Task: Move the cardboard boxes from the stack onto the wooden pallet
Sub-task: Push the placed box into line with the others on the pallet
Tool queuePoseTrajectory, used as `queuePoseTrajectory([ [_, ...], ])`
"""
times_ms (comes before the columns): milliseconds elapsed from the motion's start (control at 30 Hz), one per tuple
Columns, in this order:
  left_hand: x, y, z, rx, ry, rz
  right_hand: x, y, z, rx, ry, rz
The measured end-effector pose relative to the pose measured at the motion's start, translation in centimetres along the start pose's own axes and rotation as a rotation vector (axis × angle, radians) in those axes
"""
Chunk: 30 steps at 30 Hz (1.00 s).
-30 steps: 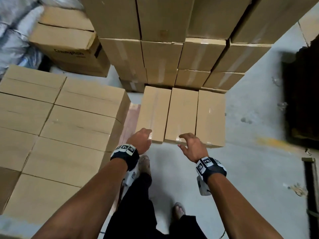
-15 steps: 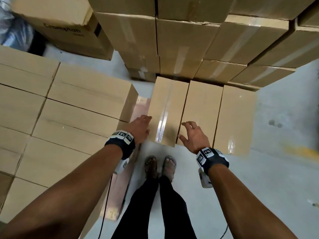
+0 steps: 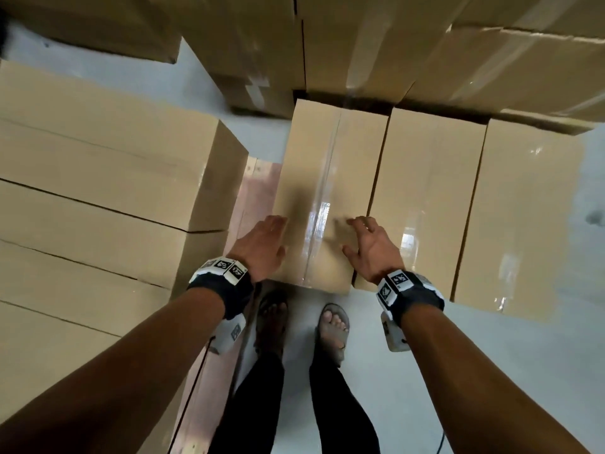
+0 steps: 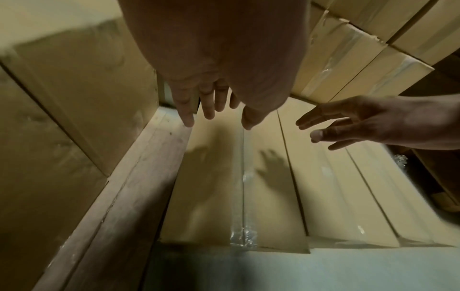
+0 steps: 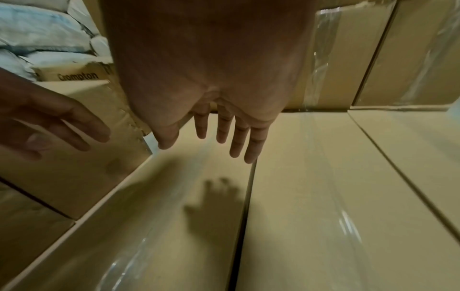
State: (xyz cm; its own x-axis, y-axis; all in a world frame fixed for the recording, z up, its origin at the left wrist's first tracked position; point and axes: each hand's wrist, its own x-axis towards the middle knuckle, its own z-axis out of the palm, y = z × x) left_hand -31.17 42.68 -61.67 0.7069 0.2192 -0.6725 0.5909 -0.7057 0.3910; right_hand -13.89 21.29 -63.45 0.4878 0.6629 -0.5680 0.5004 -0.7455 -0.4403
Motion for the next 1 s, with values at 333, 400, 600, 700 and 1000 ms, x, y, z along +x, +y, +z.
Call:
queuePoseTrajectory([
  [333, 9.4, -6.0, 6.2, 0.030, 0.227, 0.107, 7.4, 4.0, 9.1, -0.094, 0.274, -0.010],
  [400, 11.8, -6.5, 6.1, 0.032, 0.261, 0.118, 8.5, 4.5, 9.6, -0.161, 0.327, -0.017],
  [600, 17.7, -8.0, 5.2, 0.002, 0.347, 0.244, 11.2, 5.0, 10.2, -0.242, 0.490, -0.051],
  [700, 19.3, -8.7, 6.1, -0.027, 0.407, 0.327, 12.0, 5.3, 10.4, -0.318, 0.512, -0.096],
  [1000, 18.7, -7.4, 8.2, -0.049, 0.418, 0.393, 10.9, 6.1, 10.3, -0.339, 0.420, 0.049],
])
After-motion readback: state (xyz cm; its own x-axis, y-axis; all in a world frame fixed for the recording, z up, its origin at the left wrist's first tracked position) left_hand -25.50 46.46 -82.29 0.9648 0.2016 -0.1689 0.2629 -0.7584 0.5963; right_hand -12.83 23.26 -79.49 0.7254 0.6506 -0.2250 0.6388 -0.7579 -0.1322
